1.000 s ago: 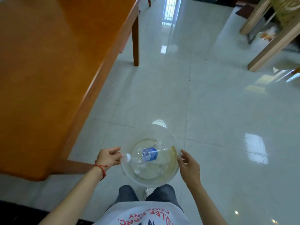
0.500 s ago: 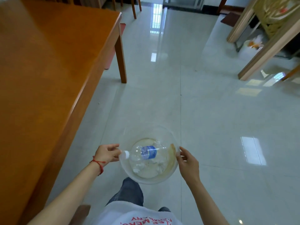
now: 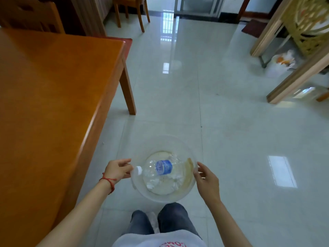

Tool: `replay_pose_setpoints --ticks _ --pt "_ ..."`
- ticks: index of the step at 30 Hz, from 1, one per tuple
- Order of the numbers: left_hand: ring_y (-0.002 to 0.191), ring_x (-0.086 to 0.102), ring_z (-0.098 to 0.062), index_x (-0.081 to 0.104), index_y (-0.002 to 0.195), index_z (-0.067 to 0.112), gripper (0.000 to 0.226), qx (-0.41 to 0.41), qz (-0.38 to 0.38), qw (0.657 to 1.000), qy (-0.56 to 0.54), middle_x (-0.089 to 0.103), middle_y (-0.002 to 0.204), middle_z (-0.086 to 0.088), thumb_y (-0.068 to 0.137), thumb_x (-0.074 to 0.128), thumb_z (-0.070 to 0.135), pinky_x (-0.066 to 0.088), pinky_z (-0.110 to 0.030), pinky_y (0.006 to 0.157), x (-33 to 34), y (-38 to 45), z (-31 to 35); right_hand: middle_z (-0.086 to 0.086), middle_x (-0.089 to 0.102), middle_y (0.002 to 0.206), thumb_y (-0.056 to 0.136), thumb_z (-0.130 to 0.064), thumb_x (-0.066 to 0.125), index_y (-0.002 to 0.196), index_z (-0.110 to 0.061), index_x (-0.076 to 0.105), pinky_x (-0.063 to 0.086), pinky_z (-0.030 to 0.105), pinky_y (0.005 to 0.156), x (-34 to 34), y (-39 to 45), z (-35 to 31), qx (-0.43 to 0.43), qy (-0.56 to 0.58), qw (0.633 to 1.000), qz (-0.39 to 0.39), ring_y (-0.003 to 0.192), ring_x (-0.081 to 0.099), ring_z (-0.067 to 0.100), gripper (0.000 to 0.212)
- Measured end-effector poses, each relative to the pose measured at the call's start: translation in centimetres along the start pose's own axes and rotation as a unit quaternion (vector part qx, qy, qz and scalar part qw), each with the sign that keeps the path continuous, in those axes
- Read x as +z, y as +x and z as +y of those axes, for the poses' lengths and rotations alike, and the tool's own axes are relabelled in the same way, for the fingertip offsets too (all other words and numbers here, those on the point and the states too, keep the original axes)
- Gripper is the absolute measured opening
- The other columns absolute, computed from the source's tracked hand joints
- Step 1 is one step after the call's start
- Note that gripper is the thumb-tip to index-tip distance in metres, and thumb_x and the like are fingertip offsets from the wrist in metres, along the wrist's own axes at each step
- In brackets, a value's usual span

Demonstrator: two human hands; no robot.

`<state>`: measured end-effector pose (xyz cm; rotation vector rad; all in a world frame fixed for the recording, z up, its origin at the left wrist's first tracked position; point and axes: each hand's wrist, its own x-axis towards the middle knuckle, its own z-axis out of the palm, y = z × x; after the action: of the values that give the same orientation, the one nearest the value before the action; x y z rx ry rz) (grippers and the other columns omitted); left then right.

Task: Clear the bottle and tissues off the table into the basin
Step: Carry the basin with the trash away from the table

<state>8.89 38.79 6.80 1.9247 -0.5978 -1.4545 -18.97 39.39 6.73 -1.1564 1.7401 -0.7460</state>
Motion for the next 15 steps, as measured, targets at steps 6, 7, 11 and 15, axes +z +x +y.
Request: replay_pose_setpoints --ticks 6,7,11,15 --pt "0.082 0.058 -0.031 0.047 0.123 -0.012 0.045 -0.016 0.023 1.0 -0.009 0.058 0.076 -0.009 0.079 0.056 -0.011 0.055 -0.036 0.074 2.5 8.5 6.3 -0.008 0.065 0.085 0.089 -0.024 0.056 0.116 -0.019 0.06 0.044 0.001 0.057 0.8 11.3 -3.5 -0.004 -0.022 1.0 -0.02 0.071 0.061 -0.002 0.028" --pt "0.082 0.058 -0.03 0.047 0.123 -0.012 0.045 -0.018 0.028 0.999 -0.012 0.058 0.076 -0.009 0.079 0.056 -0.011 0.055 -0.035 0.073 2.9 9.7 7.4 -0.007 0.064 0.085 0.089 -0.023 0.056 0.117 -0.019 0.059 0.044 0.001 0.057 0.8 13.1 -4.3 -0.005 -0.024 0.999 -0.024 0.072 0.06 0.0 0.029" --pt "0.092 0.058 -0.032 0.047 0.125 -0.009 0.047 -0.016 0.038 0.999 -0.015 0.061 0.091 -0.014 0.079 0.058 -0.007 0.05 -0.041 0.085 3.7 13.9 11.3 -0.011 0.062 0.082 0.089 -0.021 0.056 0.118 -0.017 0.059 0.043 0.0 0.056 1.1 19.6 -7.8 -0.016 -0.032 0.998 -0.042 0.072 0.059 0.001 0.029" --pt "0.094 0.058 -0.03 0.048 0.125 -0.007 0.047 -0.022 0.054 0.998 -0.019 0.059 0.082 -0.006 0.08 0.059 -0.005 0.05 -0.04 0.086 3.7 18.3 15.0 -0.011 0.062 0.083 0.089 -0.021 0.056 0.118 -0.018 0.058 0.044 0.0 0.058 2.5 25.3 -10.7 -0.018 -0.047 0.997 -0.056 0.074 0.058 0.0 0.03"
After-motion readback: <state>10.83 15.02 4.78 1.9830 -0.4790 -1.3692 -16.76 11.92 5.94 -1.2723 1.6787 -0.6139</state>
